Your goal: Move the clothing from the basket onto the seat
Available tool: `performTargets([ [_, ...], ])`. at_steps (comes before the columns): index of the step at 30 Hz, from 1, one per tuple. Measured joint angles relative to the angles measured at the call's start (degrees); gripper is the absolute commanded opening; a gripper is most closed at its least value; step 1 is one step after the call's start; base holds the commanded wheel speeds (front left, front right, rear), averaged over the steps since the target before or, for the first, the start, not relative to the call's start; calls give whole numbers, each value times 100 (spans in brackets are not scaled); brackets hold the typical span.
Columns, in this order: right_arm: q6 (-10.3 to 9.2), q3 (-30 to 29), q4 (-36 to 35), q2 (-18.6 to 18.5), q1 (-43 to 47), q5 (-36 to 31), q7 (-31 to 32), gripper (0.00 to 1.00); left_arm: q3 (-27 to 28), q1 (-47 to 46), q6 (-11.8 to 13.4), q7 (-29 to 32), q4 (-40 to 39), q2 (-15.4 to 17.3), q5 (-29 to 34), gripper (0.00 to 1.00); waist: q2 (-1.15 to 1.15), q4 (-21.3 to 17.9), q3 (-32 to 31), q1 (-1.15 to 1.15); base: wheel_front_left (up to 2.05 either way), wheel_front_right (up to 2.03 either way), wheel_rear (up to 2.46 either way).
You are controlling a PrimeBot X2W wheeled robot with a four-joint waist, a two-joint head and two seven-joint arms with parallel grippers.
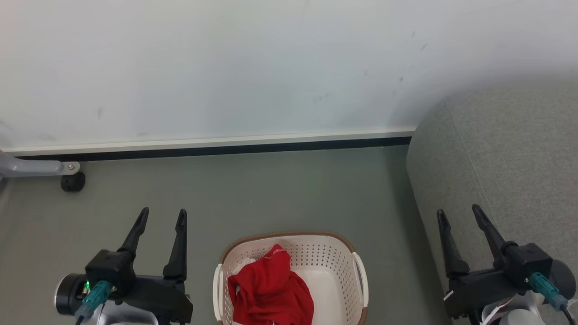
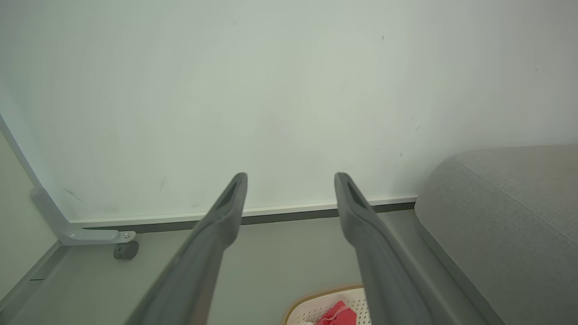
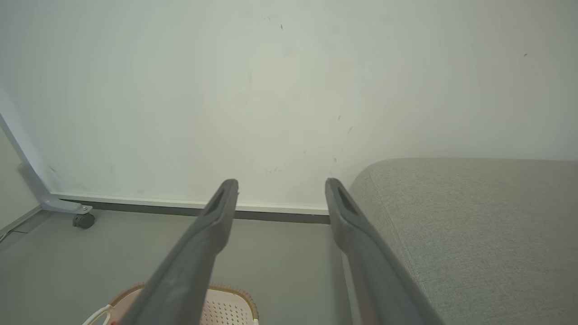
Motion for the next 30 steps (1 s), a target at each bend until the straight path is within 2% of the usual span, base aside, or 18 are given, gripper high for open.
performTargets([
  [17,-5,-80,-583,102,-745,-46,-21,100,-172,-339,-15,159,-316,-11,87,100,0,-95,1013,1,0,0,0],
  [30,-51,-70,-1033,282,-1407,-149,-12,100,-389,-998,-238,413,-25,-49,123,100,0,-302,2080,1,0,0,0],
])
